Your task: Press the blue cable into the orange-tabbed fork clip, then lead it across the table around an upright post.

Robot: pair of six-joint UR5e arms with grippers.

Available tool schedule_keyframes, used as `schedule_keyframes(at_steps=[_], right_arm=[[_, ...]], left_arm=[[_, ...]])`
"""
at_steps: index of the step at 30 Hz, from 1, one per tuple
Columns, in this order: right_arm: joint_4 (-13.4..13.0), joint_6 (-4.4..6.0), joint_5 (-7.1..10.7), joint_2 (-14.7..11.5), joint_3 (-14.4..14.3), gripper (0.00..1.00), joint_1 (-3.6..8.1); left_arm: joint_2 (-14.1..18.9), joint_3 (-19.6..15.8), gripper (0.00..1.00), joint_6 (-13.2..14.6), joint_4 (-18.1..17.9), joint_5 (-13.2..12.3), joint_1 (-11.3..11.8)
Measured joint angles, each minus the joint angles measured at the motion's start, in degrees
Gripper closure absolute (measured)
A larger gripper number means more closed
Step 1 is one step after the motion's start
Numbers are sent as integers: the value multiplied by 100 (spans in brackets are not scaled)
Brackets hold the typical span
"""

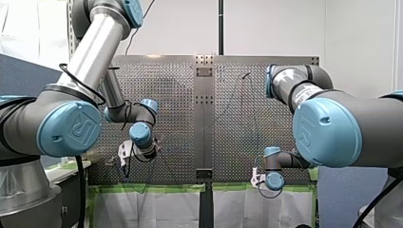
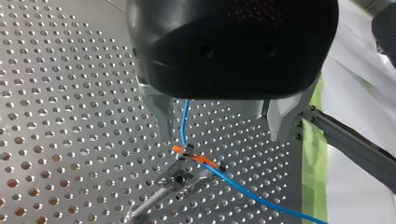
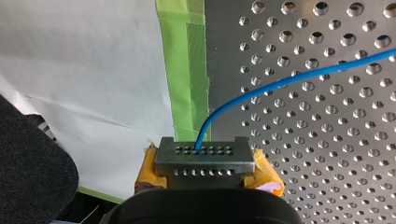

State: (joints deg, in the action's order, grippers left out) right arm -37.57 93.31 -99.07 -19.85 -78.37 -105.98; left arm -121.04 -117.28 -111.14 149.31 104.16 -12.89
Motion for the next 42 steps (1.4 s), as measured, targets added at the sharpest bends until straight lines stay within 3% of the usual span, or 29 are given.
schedule_keyframes(at_steps=[19, 23, 28, 42], right_arm=[[12, 5, 9, -2, 0, 100, 11], [17, 4, 9, -1, 0, 100, 23], [17, -2, 8, -3, 0, 100, 28], [21, 3, 9, -2, 0, 100, 30]], left_arm=[[-1, -9, 0, 91, 112, 101, -36], [52, -125, 0, 213, 207, 246, -178], [240, -335, 0, 194, 64, 391, -391], [937, -1035, 0, -431, -628, 1032, -1092]])
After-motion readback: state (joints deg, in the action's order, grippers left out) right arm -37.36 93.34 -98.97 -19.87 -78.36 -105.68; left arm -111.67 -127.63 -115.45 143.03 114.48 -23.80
